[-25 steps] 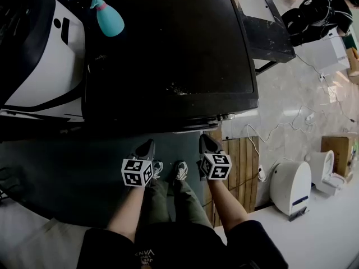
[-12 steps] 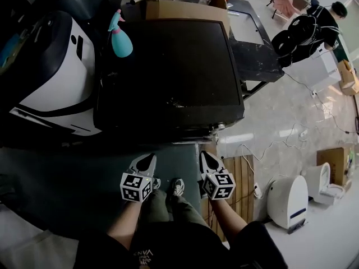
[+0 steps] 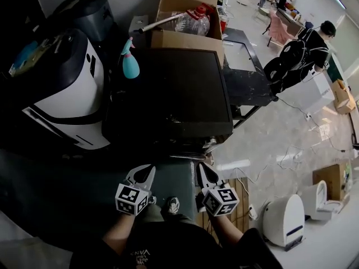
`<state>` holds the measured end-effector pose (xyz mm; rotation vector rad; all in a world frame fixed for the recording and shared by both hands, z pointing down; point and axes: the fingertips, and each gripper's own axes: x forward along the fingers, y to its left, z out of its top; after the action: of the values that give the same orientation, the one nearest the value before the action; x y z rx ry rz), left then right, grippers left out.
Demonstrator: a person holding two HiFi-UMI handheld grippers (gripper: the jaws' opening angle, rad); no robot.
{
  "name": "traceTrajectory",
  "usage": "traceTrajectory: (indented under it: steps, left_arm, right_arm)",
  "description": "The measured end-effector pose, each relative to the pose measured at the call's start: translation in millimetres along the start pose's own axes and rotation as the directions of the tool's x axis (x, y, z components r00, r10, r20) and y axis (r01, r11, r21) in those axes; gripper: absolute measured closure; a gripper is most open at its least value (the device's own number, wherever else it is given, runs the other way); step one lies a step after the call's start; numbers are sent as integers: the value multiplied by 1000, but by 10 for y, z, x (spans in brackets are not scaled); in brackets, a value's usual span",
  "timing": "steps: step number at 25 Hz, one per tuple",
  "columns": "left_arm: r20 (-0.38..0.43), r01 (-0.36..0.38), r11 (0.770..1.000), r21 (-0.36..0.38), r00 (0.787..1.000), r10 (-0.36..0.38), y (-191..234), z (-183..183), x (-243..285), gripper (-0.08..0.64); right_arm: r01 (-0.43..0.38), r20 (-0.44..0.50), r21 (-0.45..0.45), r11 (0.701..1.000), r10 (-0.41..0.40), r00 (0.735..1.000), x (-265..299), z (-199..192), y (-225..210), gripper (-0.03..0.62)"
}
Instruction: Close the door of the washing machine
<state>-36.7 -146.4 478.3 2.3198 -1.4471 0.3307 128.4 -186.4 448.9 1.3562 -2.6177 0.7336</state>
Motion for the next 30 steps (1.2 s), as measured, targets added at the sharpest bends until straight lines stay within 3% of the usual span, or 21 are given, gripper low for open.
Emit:
traceTrajectory:
  steps: [9, 30]
  left_arm:
    - [65, 9, 1000, 15, 998, -9, -298, 248, -324, 549]
    - [147, 41, 998, 57, 988, -49, -655, 496, -386, 549]
  right_arm:
    - [-72, 57, -70, 995, 76, 995, -467, 298, 286, 592]
    - [-84, 106, -152, 985, 100, 989, -776, 479, 360, 594]
